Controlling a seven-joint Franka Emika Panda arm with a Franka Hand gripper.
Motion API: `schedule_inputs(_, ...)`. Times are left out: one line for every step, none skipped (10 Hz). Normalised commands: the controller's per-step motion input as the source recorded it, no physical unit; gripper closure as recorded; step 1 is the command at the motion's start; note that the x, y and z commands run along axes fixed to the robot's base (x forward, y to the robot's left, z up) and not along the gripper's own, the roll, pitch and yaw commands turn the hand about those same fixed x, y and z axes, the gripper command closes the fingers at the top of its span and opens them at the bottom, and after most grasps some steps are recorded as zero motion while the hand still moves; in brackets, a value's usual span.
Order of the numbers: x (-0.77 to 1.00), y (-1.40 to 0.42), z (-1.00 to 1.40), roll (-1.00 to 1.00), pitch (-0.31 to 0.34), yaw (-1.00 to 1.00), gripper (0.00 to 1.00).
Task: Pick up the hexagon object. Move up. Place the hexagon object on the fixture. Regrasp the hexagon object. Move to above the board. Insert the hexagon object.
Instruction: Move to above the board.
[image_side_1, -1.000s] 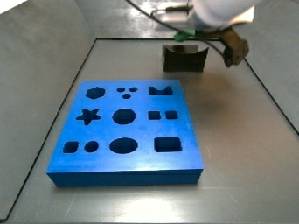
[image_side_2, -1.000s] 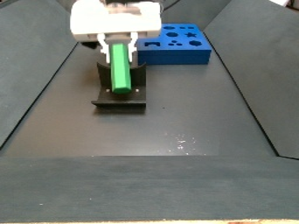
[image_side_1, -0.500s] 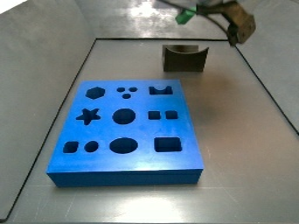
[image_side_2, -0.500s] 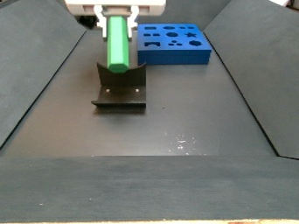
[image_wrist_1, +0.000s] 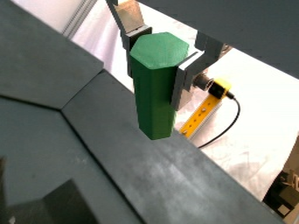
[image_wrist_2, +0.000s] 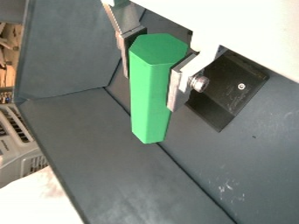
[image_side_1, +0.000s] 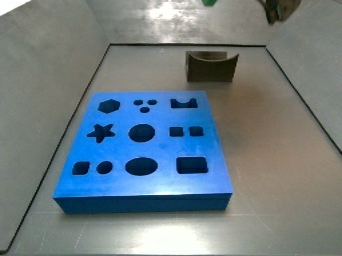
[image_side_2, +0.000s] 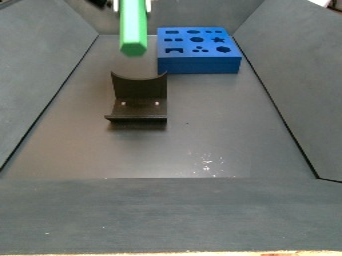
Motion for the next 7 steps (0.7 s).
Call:
schedule_inputs(-0.1, 0.05, 1.0, -0.1, 0.031, -0.02, 1.0)
schedule_inputs(-0.11, 0.05, 1.0, -0.09, 0.032, -0.01, 1.0)
schedule_inputs(-0.11, 0.05, 1.0, -0.08, 0.031, -0.01, 1.0)
schedule_inputs(-0.11, 0.05, 1.0, -0.07, 0.03, 0.0, 1.0)
schedule_inputs(-0.11, 0.04, 1.0, -0.07, 0.037, 0.0, 1.0)
schedule_inputs(-0.11, 0.04, 1.0, -0.06, 0.037, 0.0, 1.0)
schedule_inputs(-0.1, 0.03, 0.94, -0.06, 0.037, 0.0, 1.0)
